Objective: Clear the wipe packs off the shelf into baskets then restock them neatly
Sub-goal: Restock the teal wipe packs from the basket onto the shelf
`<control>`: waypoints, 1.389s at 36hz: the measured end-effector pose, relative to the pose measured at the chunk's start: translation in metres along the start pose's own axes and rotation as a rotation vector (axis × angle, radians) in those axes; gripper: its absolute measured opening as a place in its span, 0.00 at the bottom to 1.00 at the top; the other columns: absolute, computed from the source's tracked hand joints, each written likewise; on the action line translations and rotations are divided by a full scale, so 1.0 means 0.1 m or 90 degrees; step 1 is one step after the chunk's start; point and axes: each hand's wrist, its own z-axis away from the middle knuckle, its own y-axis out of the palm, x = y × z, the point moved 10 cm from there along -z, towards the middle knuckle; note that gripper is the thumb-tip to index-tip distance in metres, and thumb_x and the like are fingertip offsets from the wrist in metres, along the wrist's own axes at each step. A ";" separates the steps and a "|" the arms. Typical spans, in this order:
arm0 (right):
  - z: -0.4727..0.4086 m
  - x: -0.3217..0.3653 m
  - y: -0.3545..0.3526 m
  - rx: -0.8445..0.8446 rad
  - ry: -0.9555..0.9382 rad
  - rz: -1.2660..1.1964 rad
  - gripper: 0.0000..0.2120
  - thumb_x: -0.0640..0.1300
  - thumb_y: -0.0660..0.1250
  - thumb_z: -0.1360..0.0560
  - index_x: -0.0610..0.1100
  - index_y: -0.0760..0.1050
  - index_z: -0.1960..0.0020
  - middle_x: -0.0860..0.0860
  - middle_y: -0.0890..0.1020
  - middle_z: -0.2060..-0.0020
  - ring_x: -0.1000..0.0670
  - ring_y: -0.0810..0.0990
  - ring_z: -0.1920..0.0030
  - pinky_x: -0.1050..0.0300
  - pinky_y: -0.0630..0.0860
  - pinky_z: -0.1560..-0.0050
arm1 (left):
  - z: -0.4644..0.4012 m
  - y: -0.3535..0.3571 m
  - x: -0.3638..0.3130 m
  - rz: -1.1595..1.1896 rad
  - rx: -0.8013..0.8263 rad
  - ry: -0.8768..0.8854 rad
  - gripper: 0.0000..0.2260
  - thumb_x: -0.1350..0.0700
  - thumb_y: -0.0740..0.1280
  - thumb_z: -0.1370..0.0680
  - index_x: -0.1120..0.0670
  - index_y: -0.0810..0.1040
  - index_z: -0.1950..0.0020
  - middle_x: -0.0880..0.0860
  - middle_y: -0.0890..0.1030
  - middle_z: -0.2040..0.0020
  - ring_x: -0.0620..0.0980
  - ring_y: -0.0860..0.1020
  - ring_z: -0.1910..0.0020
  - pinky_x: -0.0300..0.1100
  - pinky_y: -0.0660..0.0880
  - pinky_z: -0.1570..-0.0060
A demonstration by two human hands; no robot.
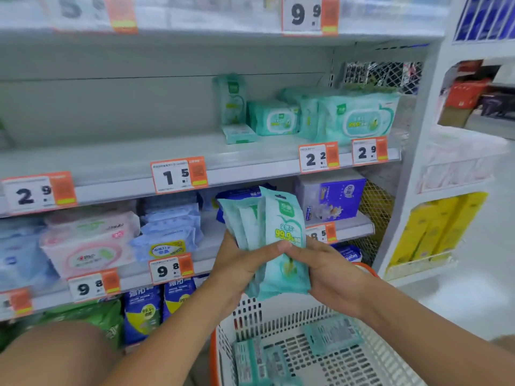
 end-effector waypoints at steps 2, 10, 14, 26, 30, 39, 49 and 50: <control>-0.01 0.01 0.05 0.004 -0.009 0.061 0.20 0.45 0.66 0.20 0.47 0.72 0.29 0.47 0.81 0.36 0.44 0.80 0.36 0.44 0.75 0.34 | -0.03 0.04 0.03 -0.007 0.010 -0.030 0.36 0.59 0.82 0.37 0.55 0.72 0.32 0.59 0.83 0.42 0.61 0.83 0.44 0.63 0.78 0.45; -0.21 0.85 0.16 0.048 -0.091 0.184 0.22 0.45 0.67 0.24 0.46 0.74 0.31 0.49 0.81 0.35 0.46 0.78 0.34 0.41 0.71 0.30 | -0.41 0.12 -0.83 -0.065 0.078 0.009 0.44 0.60 0.78 0.47 0.56 0.70 0.32 0.60 0.83 0.42 0.64 0.82 0.45 0.65 0.78 0.46; -0.59 1.44 0.19 0.035 -0.126 0.203 0.24 0.40 0.71 0.30 0.43 0.77 0.34 0.45 0.83 0.39 0.43 0.81 0.38 0.46 0.78 0.38 | -0.75 0.20 -1.44 -0.157 0.108 0.067 0.34 0.58 0.79 0.36 0.54 0.71 0.32 0.56 0.84 0.43 0.57 0.84 0.46 0.56 0.80 0.46; -2.01 2.26 -0.45 -0.166 -0.081 0.182 0.10 0.37 0.74 0.28 0.45 0.81 0.48 0.50 0.87 0.57 0.53 0.87 0.59 0.60 0.82 0.59 | -2.26 -0.82 -2.08 -0.793 -0.090 0.125 0.24 0.53 0.70 0.22 0.52 0.70 0.27 0.55 0.76 0.36 0.52 0.77 0.49 0.32 0.71 0.56; -2.28 2.21 -0.73 -0.182 -0.061 0.247 0.14 0.35 0.76 0.31 0.43 0.82 0.46 0.49 0.88 0.54 0.52 0.86 0.56 0.58 0.80 0.52 | -2.70 -0.90 -1.80 -1.062 0.021 0.159 0.41 0.48 0.76 0.28 0.53 0.59 0.21 0.54 0.63 0.24 0.53 0.66 0.27 0.39 0.64 0.30; -2.53 2.28 -0.79 -0.073 -0.105 0.261 0.25 0.35 0.74 0.39 0.40 0.81 0.42 0.45 0.86 0.46 0.47 0.85 0.46 0.56 0.80 0.46 | -3.45 -0.91 -1.90 -0.969 -0.102 0.344 0.20 0.42 0.66 0.22 0.49 0.77 0.34 0.56 0.80 0.37 0.60 0.79 0.41 0.49 0.76 0.41; -3.01 2.39 -0.39 0.000 -0.103 0.441 0.22 0.33 0.75 0.33 0.39 0.81 0.40 0.47 0.86 0.46 0.50 0.85 0.46 0.61 0.82 0.48 | -3.77 -1.20 -2.51 -0.358 -0.143 0.207 0.07 0.64 0.69 0.22 0.56 0.76 0.58 0.52 0.81 0.61 0.45 0.81 0.62 0.33 0.80 0.66; -3.07 2.42 -0.35 -0.015 -0.106 0.474 0.20 0.33 0.76 0.31 0.40 0.81 0.40 0.48 0.86 0.47 0.52 0.86 0.47 0.62 0.82 0.48 | -3.78 -1.21 -2.47 -0.330 -0.143 0.193 0.09 0.67 0.65 0.20 0.58 0.75 0.59 0.53 0.83 0.61 0.45 0.81 0.60 0.31 0.78 0.67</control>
